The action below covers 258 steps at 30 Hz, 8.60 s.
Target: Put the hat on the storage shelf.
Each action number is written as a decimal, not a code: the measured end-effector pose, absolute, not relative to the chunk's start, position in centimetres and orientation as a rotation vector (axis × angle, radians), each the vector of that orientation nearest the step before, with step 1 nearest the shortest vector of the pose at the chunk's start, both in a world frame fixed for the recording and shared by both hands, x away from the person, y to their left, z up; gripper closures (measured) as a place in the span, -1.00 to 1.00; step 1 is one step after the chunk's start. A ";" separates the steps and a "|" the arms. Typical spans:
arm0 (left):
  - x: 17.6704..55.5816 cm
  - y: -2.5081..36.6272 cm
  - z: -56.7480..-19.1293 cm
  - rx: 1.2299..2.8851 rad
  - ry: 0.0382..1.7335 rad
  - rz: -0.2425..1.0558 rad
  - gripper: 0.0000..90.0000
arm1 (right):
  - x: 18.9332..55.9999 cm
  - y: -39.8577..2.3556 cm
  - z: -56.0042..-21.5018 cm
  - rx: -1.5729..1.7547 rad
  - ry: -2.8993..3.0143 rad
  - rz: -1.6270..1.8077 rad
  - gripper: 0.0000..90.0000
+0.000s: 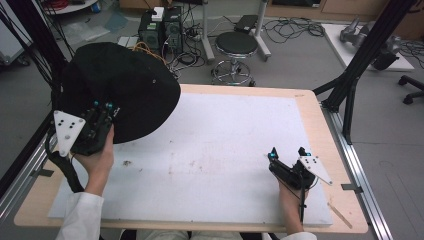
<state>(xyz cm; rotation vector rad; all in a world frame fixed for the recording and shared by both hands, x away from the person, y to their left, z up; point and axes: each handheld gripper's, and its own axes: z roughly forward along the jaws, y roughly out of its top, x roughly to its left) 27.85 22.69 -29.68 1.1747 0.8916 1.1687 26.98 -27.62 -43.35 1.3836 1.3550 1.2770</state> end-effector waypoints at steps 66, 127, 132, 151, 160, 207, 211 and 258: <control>47.2 23.0 -25.6 1.259 1.110 0.898 0.92 | 27.0 -27.1 -43.3 1.329 1.391 1.278 -0.88; 44.9 25.0 -27.0 1.299 1.128 0.836 -0.32 | 26.8 -26.9 -43.2 1.316 1.392 1.270 -0.88; 42.7 26.2 -27.4 1.256 1.135 0.897 -0.34 | 26.8 -26.8 -43.2 1.313 1.399 1.271 -0.88; 35.7 27.1 -28.5 1.175 1.033 1.020 -0.37 | 26.7 -26.7 -43.1 1.328 1.397 1.277 -0.88; 33.7 27.5 -30.3 1.157 1.027 1.021 -0.40 | 26.7 -26.6 -43.1 1.330 1.402 1.274 -0.88; 28.0 27.9 -41.8 1.209 1.102 0.996 -0.52 | 26.6 -26.4 -43.2 1.324 1.412 1.271 -0.88; 27.7 28.2 -42.4 1.198 1.123 0.992 -0.52 | 26.6 -26.4 -43.2 1.328 1.412 1.271 -0.88; 26.6 29.1 -43.2 1.181 1.132 0.981 -0.49 | 26.8 -26.5 -43.4 1.357 1.439 1.284 -0.88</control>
